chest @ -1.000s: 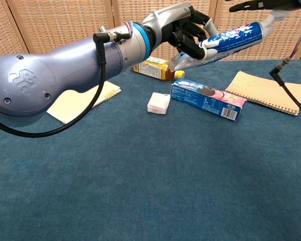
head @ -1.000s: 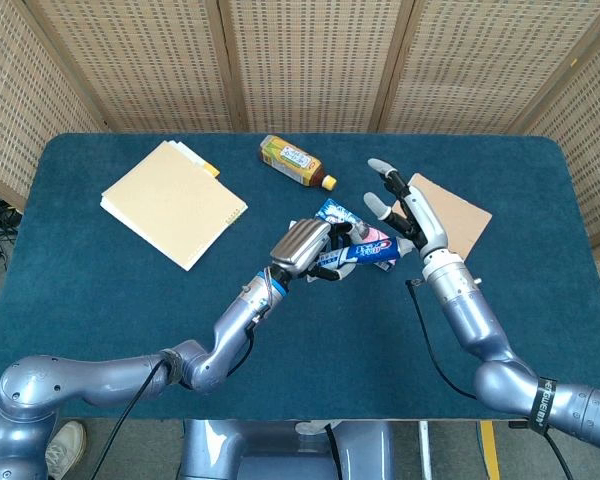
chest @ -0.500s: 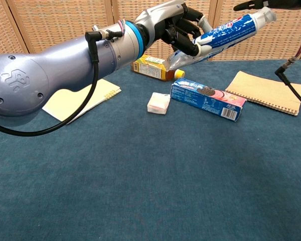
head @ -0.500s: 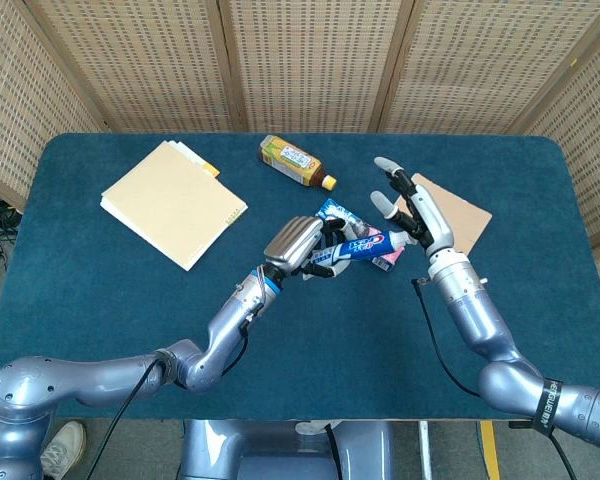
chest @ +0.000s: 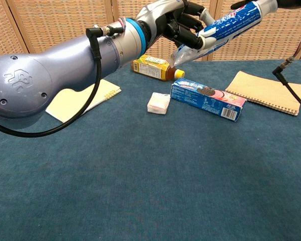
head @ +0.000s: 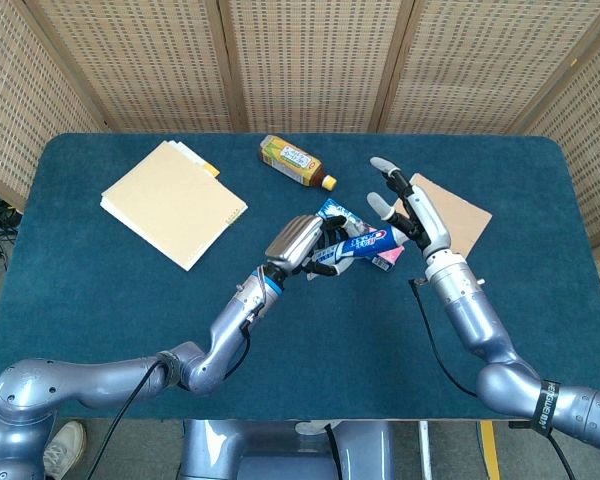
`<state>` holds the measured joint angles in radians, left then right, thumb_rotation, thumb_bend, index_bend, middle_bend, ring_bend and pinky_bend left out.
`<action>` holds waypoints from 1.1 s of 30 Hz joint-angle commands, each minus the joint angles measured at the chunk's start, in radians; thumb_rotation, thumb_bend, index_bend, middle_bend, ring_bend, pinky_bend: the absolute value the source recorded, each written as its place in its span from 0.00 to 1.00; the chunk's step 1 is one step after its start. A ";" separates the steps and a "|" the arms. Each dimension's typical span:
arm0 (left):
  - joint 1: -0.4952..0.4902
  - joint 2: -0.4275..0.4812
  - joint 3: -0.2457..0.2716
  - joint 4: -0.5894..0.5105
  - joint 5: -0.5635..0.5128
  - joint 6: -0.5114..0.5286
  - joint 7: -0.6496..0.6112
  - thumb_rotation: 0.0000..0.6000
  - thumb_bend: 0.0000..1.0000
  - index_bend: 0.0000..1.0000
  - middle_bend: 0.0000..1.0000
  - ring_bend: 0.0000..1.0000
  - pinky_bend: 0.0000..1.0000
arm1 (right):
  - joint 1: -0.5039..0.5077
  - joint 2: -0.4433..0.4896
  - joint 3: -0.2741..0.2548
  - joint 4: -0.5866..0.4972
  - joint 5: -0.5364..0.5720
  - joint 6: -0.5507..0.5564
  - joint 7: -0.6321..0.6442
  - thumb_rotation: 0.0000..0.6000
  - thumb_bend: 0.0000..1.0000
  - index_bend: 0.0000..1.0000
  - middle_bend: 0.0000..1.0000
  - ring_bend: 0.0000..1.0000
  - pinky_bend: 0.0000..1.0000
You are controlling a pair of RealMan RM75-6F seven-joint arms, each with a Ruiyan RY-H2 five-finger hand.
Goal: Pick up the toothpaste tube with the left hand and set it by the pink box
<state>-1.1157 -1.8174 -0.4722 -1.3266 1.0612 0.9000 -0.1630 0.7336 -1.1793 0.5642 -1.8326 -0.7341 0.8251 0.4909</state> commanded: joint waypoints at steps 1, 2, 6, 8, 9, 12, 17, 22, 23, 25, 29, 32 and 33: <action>-0.004 -0.009 -0.008 -0.001 -0.004 0.003 -0.007 1.00 0.64 0.75 0.59 0.55 0.60 | 0.007 -0.008 -0.003 0.002 0.002 0.002 -0.006 0.12 0.00 0.13 0.00 0.00 0.00; -0.005 -0.010 -0.009 -0.001 -0.006 0.003 -0.006 1.00 0.64 0.75 0.59 0.55 0.60 | 0.008 -0.009 -0.003 0.003 0.003 0.002 -0.007 0.12 0.00 0.13 0.00 0.00 0.00; -0.009 -0.017 -0.011 0.002 -0.009 0.005 -0.002 1.00 0.64 0.75 0.59 0.55 0.60 | 0.012 -0.011 -0.001 -0.001 0.008 0.001 -0.008 0.12 0.00 0.13 0.00 0.00 0.00; -0.010 -0.021 -0.013 0.005 -0.014 0.005 -0.002 1.00 0.64 0.75 0.59 0.55 0.60 | 0.011 -0.010 0.002 -0.004 0.011 -0.003 0.000 0.11 0.00 0.13 0.00 0.00 0.00; -0.011 -0.022 -0.014 0.005 -0.015 0.005 -0.002 1.00 0.64 0.75 0.59 0.55 0.60 | 0.010 -0.009 0.005 -0.006 0.013 -0.006 0.006 0.12 0.00 0.13 0.00 0.00 0.00; -0.013 -0.025 -0.015 0.009 -0.014 0.008 0.000 1.00 0.64 0.75 0.59 0.55 0.60 | 0.003 -0.004 0.014 -0.017 0.023 -0.024 0.034 0.12 0.00 0.13 0.00 0.00 0.00; -0.014 -0.033 -0.021 0.015 -0.020 0.011 -0.003 1.00 0.64 0.75 0.59 0.55 0.60 | -0.015 0.011 0.038 -0.032 0.042 -0.069 0.101 0.12 0.00 0.12 0.00 0.00 0.00; -0.016 -0.040 -0.025 0.016 -0.025 0.012 -0.008 1.00 0.64 0.75 0.59 0.55 0.60 | -0.026 0.006 0.043 -0.024 0.030 -0.079 0.130 0.13 0.00 0.12 0.00 0.00 0.00; -0.016 -0.042 -0.026 0.016 -0.026 0.013 -0.008 1.00 0.64 0.75 0.59 0.55 0.60 | -0.029 0.001 0.047 -0.022 0.026 -0.079 0.144 0.13 0.00 0.12 0.00 0.00 0.00; -0.016 -0.043 -0.027 0.014 -0.027 0.013 -0.008 1.00 0.64 0.75 0.59 0.55 0.60 | -0.033 -0.005 0.052 -0.018 0.024 -0.082 0.161 0.13 0.00 0.12 0.00 0.00 0.00; -0.016 -0.043 -0.028 0.013 -0.029 0.014 -0.006 1.00 0.64 0.75 0.59 0.55 0.60 | -0.038 -0.010 0.064 -0.009 0.018 -0.082 0.183 0.14 0.00 0.12 0.00 0.00 0.00; -0.014 -0.039 -0.025 0.012 -0.028 0.015 0.000 1.00 0.64 0.75 0.59 0.55 0.60 | -0.038 -0.009 0.064 0.003 0.004 -0.069 0.172 0.13 0.00 0.12 0.00 0.00 0.00; -0.011 -0.034 -0.019 0.014 -0.024 0.015 0.005 1.00 0.64 0.75 0.59 0.55 0.60 | -0.038 -0.007 0.064 0.010 -0.003 -0.061 0.165 0.13 0.00 0.12 0.00 0.00 0.00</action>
<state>-1.1283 -1.8544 -0.4944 -1.3136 1.0348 0.9148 -0.1608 0.6956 -1.1875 0.6278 -1.8291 -0.7298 0.7567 0.6622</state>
